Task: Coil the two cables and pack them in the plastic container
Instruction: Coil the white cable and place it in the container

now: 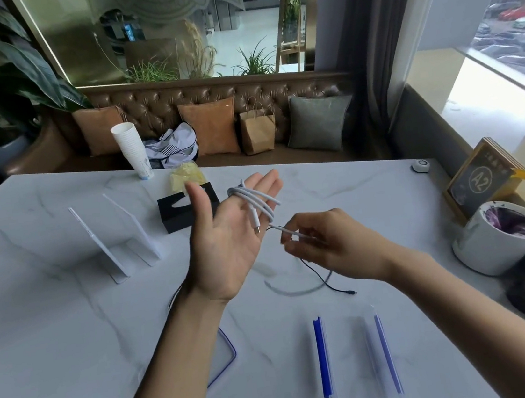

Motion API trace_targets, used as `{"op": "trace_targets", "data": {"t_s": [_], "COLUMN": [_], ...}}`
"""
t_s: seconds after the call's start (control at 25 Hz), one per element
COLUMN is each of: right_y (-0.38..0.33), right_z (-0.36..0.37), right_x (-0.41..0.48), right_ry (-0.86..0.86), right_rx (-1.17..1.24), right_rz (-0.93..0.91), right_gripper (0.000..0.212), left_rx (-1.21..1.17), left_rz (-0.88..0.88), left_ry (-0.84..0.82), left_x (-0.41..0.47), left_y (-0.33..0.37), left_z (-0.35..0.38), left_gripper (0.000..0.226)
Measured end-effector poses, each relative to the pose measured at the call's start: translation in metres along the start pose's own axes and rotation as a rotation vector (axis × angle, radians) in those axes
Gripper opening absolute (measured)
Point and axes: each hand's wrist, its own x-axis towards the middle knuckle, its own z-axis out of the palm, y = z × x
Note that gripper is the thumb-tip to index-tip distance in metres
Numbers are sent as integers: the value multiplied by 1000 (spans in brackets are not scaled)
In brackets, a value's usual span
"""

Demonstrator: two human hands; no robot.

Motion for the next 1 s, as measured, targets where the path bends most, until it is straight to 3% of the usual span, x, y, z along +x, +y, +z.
{"op": "trace_targets", "data": {"t_s": [0.08, 0.28, 0.36, 0.68, 0.8, 0.88, 1.0], "right_y": [-3, -6, -10, -25, -26, -27, -34], "right_z": [-3, -8, -14, -30, -29, -28, -35], "right_x": [-4, -13, -13, -6, -5, -4, 1], "right_ry": [-50, -32, -18, 58, 62, 67, 98], "right_rx": [-94, -182, -208, -238, -224, -217, -204], "right_rz": [-16, -41, -53, -123, -139, -158, -228], "right_gripper": [7, 7, 9, 14, 15, 15, 15], "left_rx": [63, 362, 431, 651, 638, 649, 700], "left_rz": [17, 104, 120, 128, 147, 120, -59], "left_ry": [65, 268, 299, 292, 262, 178, 3], "left_x": [0, -2, -3, -7, -10, -12, -16], "left_y": [-3, -10, -8, -19, -15, -11, -7], "left_z": [-1, -8, -11, -28, -31, -29, -28], "left_gripper": [112, 40, 24, 14, 29, 44, 35]}}
